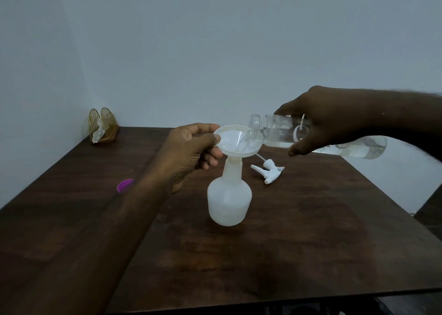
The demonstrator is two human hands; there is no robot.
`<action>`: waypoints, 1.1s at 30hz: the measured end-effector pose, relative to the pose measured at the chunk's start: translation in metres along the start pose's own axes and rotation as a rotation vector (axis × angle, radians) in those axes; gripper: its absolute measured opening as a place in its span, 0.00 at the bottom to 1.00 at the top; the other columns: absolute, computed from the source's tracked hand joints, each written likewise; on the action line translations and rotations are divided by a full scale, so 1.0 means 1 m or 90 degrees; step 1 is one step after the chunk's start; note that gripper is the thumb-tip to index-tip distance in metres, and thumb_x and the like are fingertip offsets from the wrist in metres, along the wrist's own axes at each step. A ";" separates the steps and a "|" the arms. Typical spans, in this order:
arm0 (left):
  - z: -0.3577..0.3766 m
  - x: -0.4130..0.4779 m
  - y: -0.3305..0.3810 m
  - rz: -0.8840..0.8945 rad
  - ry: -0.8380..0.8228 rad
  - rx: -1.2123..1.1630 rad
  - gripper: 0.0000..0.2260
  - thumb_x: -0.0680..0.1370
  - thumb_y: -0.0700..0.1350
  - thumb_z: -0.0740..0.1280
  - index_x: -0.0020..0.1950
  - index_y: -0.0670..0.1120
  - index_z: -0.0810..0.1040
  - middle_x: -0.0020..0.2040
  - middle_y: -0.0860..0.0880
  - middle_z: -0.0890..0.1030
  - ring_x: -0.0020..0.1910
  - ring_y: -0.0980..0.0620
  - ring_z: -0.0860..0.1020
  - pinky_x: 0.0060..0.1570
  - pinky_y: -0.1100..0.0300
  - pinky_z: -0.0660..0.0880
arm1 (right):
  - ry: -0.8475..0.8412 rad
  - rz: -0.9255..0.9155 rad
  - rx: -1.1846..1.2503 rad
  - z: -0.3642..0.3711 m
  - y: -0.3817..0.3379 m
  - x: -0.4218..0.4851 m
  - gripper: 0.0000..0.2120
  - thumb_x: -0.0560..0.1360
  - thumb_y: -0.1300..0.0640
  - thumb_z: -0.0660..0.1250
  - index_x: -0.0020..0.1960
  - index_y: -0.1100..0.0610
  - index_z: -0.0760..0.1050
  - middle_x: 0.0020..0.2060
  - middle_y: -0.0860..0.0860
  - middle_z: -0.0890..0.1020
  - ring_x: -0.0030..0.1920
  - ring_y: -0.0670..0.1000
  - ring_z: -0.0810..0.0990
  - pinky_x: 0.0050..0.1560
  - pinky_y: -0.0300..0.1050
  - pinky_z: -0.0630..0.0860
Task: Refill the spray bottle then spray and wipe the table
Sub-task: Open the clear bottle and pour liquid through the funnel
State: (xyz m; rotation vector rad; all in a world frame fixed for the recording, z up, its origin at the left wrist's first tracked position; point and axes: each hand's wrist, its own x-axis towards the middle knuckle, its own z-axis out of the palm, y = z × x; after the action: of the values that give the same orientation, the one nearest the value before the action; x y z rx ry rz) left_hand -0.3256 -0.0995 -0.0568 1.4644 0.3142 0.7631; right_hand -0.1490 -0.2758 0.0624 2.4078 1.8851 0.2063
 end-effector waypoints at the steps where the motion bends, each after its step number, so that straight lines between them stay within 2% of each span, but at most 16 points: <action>1: 0.000 0.000 0.000 -0.003 0.000 -0.006 0.08 0.77 0.39 0.68 0.56 0.43 0.81 0.31 0.45 0.81 0.24 0.54 0.76 0.23 0.64 0.71 | 0.000 0.000 0.000 0.000 0.000 0.000 0.29 0.65 0.42 0.77 0.64 0.47 0.75 0.40 0.47 0.83 0.37 0.40 0.77 0.38 0.38 0.72; 10: 0.001 0.001 -0.002 -0.006 0.008 -0.030 0.08 0.77 0.38 0.67 0.55 0.43 0.81 0.29 0.46 0.80 0.23 0.54 0.75 0.22 0.65 0.70 | -0.001 0.001 -0.010 -0.002 0.000 0.001 0.30 0.65 0.42 0.77 0.65 0.47 0.74 0.41 0.47 0.83 0.36 0.39 0.76 0.37 0.36 0.71; 13: 0.002 0.000 -0.002 -0.001 0.011 -0.039 0.08 0.77 0.37 0.67 0.55 0.42 0.80 0.29 0.46 0.80 0.23 0.54 0.74 0.22 0.65 0.69 | -0.001 0.002 -0.002 -0.002 0.000 -0.001 0.29 0.65 0.43 0.77 0.64 0.47 0.74 0.40 0.46 0.83 0.35 0.36 0.76 0.36 0.36 0.70; 16: 0.003 0.000 -0.003 0.006 0.010 -0.044 0.08 0.78 0.37 0.66 0.55 0.42 0.80 0.29 0.46 0.79 0.23 0.55 0.74 0.23 0.66 0.69 | 0.000 -0.003 0.001 -0.002 0.000 -0.001 0.29 0.66 0.43 0.77 0.64 0.46 0.74 0.39 0.45 0.83 0.37 0.30 0.74 0.35 0.33 0.69; 20: 0.002 0.001 -0.006 0.016 0.010 -0.050 0.09 0.78 0.37 0.67 0.56 0.43 0.80 0.29 0.46 0.80 0.23 0.55 0.74 0.23 0.66 0.70 | 0.000 0.003 -0.008 -0.001 0.001 0.000 0.29 0.65 0.42 0.77 0.64 0.46 0.74 0.41 0.45 0.83 0.35 0.35 0.76 0.37 0.36 0.72; 24: 0.002 0.000 -0.008 0.026 0.003 -0.061 0.09 0.78 0.38 0.67 0.57 0.44 0.81 0.30 0.46 0.80 0.24 0.55 0.75 0.24 0.65 0.70 | 0.004 -0.002 -0.011 0.000 0.002 -0.001 0.30 0.65 0.42 0.77 0.65 0.46 0.74 0.41 0.45 0.83 0.36 0.36 0.75 0.36 0.33 0.70; 33: -0.001 0.001 -0.013 0.048 0.000 -0.061 0.10 0.77 0.39 0.67 0.59 0.44 0.81 0.30 0.45 0.80 0.24 0.54 0.75 0.24 0.65 0.71 | 0.004 -0.004 -0.004 -0.002 0.000 -0.002 0.28 0.65 0.43 0.76 0.63 0.47 0.75 0.41 0.46 0.83 0.37 0.39 0.77 0.39 0.40 0.74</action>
State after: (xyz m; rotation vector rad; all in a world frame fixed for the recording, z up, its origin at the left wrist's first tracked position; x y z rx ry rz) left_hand -0.3223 -0.0974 -0.0690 1.3918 0.2208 0.8279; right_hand -0.1499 -0.2777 0.0640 2.3998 1.8925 0.2187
